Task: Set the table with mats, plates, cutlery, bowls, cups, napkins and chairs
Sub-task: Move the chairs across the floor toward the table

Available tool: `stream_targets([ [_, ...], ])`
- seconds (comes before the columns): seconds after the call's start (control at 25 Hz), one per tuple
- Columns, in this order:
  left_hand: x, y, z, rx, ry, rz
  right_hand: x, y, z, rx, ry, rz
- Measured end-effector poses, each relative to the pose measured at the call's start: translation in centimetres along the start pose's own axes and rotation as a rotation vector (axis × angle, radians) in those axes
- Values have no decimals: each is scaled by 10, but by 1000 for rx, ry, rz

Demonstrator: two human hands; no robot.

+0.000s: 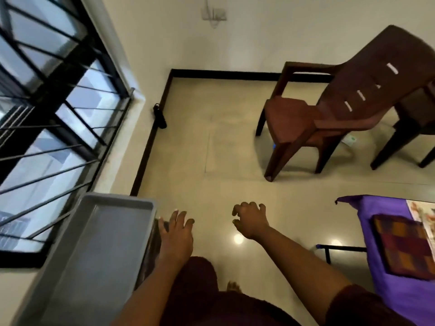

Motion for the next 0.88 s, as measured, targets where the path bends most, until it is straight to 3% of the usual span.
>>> stream_targets([
  [0.24,13,-9,-130,-135,-66,-115,51,36,-79,57,-109,-84],
  [0.52,-7,58,-364,-35,-121,-87,116,112,-212,-18,-263,-145],
  [0.72,3,82,-491,-15,-111,1,160,174,-276,92,-425,-340],
  [0.88,75,76,-521,-40,-207,148,190,215,-304,313,-434,-316],
])
Point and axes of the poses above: each hand's wrist, its own z-axis away from the middle knuckle, its own y-axis out of the back of the hand, x = y × z, the point moved 10 cm from there along -z, towards the middle knuckle, and after that the axes turned 3 degrees about -y, right-handed, at the moved point
